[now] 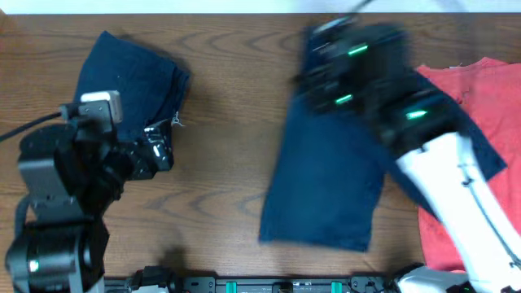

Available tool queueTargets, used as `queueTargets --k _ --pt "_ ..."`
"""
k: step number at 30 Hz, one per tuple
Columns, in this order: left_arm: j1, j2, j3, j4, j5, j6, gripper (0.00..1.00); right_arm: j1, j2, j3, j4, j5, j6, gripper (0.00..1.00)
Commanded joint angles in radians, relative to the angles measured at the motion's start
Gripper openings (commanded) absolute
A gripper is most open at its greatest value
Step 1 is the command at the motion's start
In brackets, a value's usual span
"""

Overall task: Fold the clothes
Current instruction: 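Drag the navy shorts leftward off the red shirt with right gripper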

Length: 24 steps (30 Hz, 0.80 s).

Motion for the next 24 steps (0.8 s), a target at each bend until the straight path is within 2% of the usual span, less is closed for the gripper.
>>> queueTargets --k 1,3,6,10,13,17,20,24 --pt "0.006 -0.019 0.015 0.000 -0.080 -0.005 0.98 0.132 0.036 0.014 -0.007 0.143 0.000 0.75" --pt "0.006 -0.019 0.015 0.000 -0.086 -0.005 0.98 0.153 0.032 0.015 -0.010 0.257 0.048 0.84" --pt "0.006 -0.003 0.015 0.001 -0.074 -0.005 0.98 0.129 0.004 0.020 -0.016 0.293 0.074 0.84" --pt "-0.012 0.072 0.015 -0.003 0.044 0.024 0.98 0.042 -0.060 0.020 -0.028 0.295 0.144 0.84" --pt "-0.063 0.178 0.015 -0.014 0.123 0.065 0.98 -0.049 -0.116 0.020 -0.061 0.295 0.195 0.83" --pt "-0.176 0.363 0.015 -0.005 0.144 0.132 0.95 -0.158 -0.174 0.020 -0.148 0.294 0.232 0.83" --pt "-0.256 0.509 0.015 0.038 0.134 0.177 0.93 -0.216 -0.192 0.020 -0.217 0.291 0.240 0.83" --pt "-0.314 0.697 0.015 0.141 0.036 0.175 0.92 -0.261 -0.192 0.019 -0.317 0.291 0.240 0.83"
